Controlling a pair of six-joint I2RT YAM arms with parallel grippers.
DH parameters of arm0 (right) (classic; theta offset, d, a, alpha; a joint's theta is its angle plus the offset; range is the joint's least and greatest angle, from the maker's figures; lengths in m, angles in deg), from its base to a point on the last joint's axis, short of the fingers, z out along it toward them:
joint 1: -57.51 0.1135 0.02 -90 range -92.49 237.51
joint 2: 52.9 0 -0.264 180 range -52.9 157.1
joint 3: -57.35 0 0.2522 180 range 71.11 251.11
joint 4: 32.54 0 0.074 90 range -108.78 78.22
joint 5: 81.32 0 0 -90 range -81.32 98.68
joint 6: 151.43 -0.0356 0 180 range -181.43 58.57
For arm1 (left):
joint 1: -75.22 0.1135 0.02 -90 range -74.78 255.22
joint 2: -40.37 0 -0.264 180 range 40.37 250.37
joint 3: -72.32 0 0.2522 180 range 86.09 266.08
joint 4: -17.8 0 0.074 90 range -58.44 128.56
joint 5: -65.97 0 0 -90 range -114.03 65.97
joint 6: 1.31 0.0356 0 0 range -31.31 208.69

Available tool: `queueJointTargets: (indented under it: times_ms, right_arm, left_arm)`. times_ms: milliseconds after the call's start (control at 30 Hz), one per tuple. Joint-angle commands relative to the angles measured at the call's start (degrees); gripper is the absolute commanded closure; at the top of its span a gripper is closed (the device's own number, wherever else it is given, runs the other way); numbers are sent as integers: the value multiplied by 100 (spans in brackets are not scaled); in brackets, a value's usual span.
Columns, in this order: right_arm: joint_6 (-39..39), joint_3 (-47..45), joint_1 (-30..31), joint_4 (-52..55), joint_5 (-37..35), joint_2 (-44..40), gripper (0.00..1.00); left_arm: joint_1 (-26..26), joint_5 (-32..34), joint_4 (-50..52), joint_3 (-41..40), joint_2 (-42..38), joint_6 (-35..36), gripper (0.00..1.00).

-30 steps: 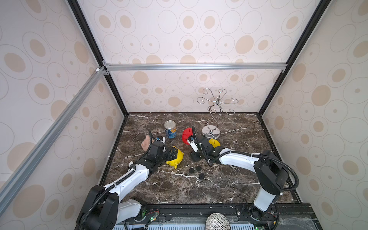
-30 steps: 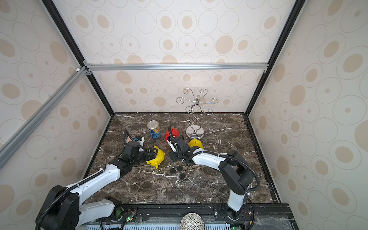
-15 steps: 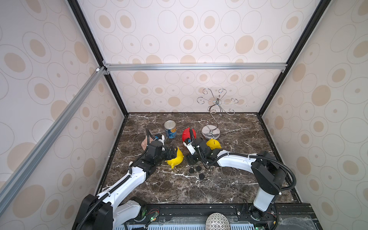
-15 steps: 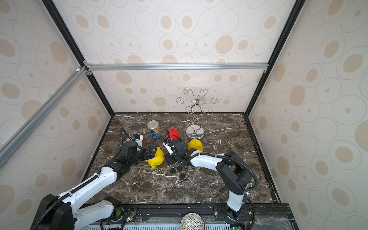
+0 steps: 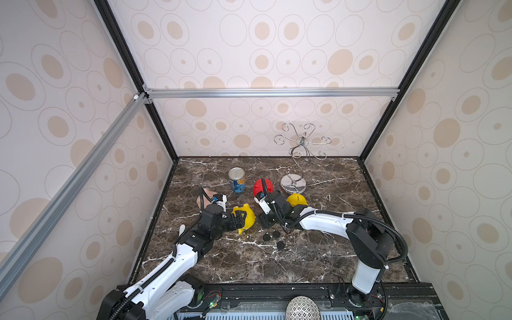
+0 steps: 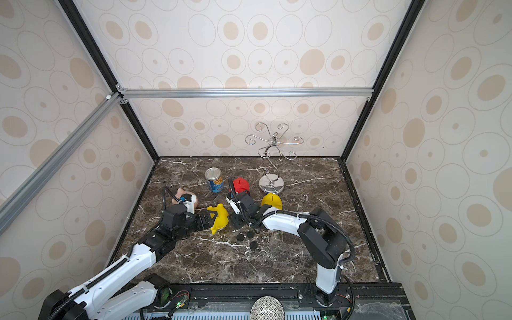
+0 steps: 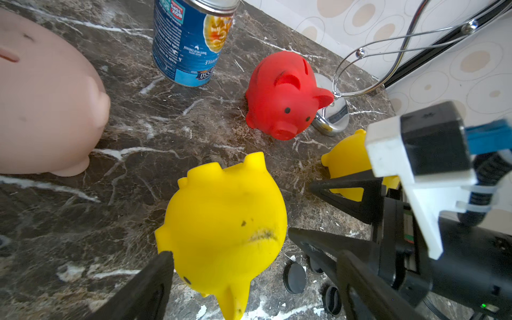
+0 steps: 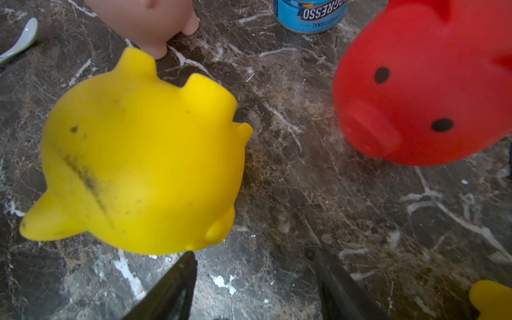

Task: Open piggy banks
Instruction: Adjust the piggy bank at the center of the board.

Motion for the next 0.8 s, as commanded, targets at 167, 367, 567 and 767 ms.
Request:
queueJointTargets:
  times_ms: [167, 367, 567, 767]
  right_arm:
    - [205, 377, -194, 206, -244, 325, 30]
    - [403, 549, -344, 304, -246, 260, 28]
    - [164, 18, -301, 375, 228, -327, 28]
    - [-185, -362, 78, 14, 423, -199, 27]
  left_arm:
    - [-13, 77, -60, 571, 580, 262, 7]
    - [-8, 160, 35, 861, 813, 509, 5]
    - [35, 206, -44, 865, 813, 501, 3]
    - [192, 149, -197, 1278, 1346, 624, 1]
